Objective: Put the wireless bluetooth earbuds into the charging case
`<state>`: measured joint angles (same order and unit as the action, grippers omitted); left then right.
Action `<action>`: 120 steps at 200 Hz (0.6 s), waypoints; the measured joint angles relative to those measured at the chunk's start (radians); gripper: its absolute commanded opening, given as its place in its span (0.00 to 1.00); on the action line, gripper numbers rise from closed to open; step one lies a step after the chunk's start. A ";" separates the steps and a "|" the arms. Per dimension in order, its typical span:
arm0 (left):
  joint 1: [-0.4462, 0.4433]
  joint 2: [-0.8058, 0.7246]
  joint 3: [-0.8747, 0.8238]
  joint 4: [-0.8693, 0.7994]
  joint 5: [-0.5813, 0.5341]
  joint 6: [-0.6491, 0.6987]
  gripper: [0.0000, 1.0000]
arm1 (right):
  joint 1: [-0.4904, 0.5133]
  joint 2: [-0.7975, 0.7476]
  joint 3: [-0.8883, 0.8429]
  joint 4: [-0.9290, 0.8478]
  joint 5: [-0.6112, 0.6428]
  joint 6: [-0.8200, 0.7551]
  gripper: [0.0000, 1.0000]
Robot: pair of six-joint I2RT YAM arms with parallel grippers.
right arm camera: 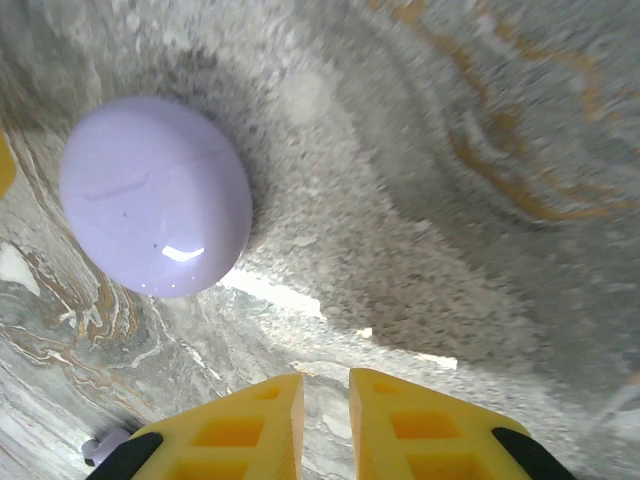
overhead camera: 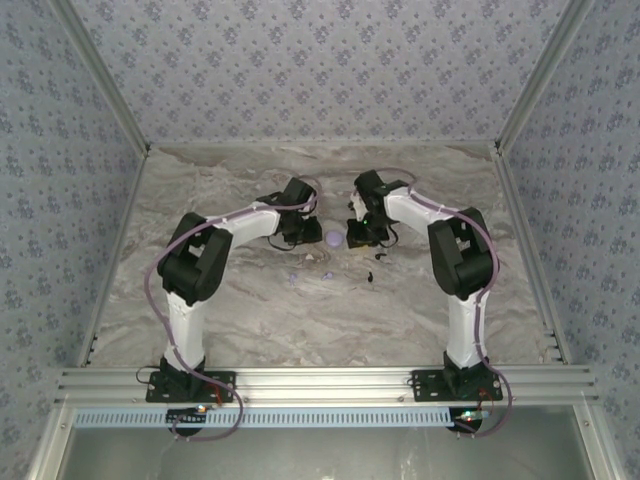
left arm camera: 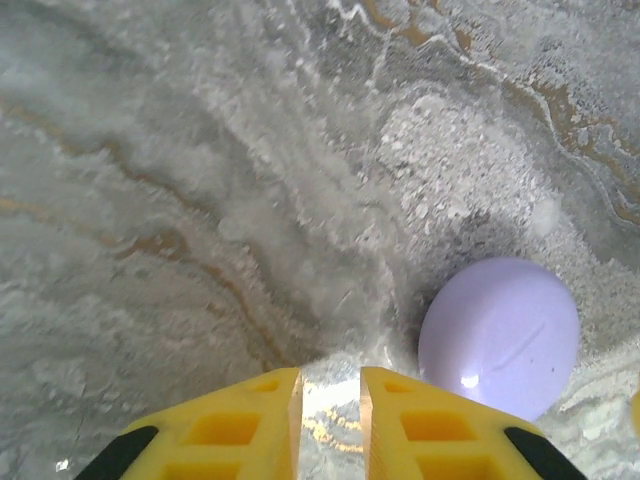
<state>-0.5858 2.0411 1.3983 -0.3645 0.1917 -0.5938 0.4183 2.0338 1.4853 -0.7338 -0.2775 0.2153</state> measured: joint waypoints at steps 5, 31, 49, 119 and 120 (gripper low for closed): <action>0.000 -0.005 -0.007 0.000 0.002 -0.002 0.21 | -0.006 0.002 0.010 -0.003 0.000 0.000 0.21; -0.006 -0.031 -0.045 0.003 0.018 -0.003 0.21 | -0.032 0.049 0.119 -0.033 0.000 -0.015 0.20; -0.019 -0.041 -0.065 0.011 0.037 -0.004 0.20 | -0.036 0.099 0.192 -0.040 0.000 -0.024 0.19; -0.036 -0.041 -0.093 0.048 0.074 -0.025 0.18 | -0.029 0.241 0.334 -0.089 -0.009 -0.030 0.18; -0.036 -0.041 -0.093 0.049 0.074 -0.025 0.18 | -0.028 0.242 0.335 -0.090 -0.009 -0.031 0.18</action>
<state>-0.6216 1.9999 1.3052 -0.3157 0.2657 -0.6189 0.3901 2.2757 1.8202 -0.8234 -0.2867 0.1848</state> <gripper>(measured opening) 0.181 0.181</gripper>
